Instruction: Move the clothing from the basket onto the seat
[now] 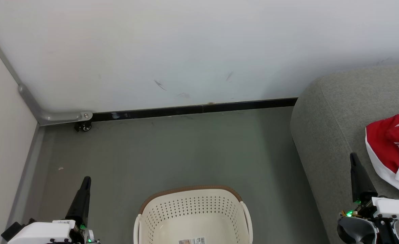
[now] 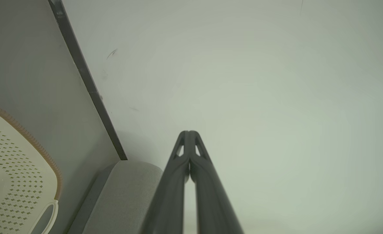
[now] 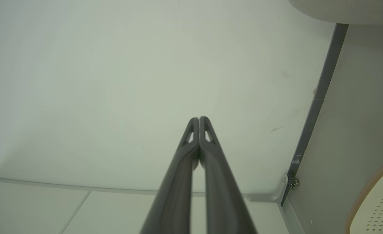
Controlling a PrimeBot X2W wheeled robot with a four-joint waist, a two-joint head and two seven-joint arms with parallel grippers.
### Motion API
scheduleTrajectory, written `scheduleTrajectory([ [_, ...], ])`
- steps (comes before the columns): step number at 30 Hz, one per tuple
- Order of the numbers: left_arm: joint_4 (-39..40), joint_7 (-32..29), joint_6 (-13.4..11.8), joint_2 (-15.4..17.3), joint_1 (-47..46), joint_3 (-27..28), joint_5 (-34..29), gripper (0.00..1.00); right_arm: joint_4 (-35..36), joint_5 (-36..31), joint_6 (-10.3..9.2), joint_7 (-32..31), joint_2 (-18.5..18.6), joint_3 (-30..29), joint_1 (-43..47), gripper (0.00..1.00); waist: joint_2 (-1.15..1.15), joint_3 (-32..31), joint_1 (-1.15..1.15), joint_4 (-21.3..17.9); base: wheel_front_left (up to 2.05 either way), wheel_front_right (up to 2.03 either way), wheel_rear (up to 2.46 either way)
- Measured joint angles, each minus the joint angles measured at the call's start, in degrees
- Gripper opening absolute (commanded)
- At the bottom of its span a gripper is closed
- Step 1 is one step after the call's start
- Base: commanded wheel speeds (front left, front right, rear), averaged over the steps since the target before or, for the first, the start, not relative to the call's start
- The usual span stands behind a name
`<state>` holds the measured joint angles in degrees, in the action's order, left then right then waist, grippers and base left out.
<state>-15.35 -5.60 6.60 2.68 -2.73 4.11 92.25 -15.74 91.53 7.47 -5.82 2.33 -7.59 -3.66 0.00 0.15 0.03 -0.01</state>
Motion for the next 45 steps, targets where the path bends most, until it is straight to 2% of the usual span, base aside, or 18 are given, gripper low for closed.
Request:
scheduleTrajectory([
  [45,-0.6,0.0,0.2,0.0,-0.6,0.1,0.0,0.0,0.0,0.0,0.01,0.0,0.0,0.0,0.0,0.0,0.0,0.0,-0.01,0.0,0.0,0.0,0.0],
])
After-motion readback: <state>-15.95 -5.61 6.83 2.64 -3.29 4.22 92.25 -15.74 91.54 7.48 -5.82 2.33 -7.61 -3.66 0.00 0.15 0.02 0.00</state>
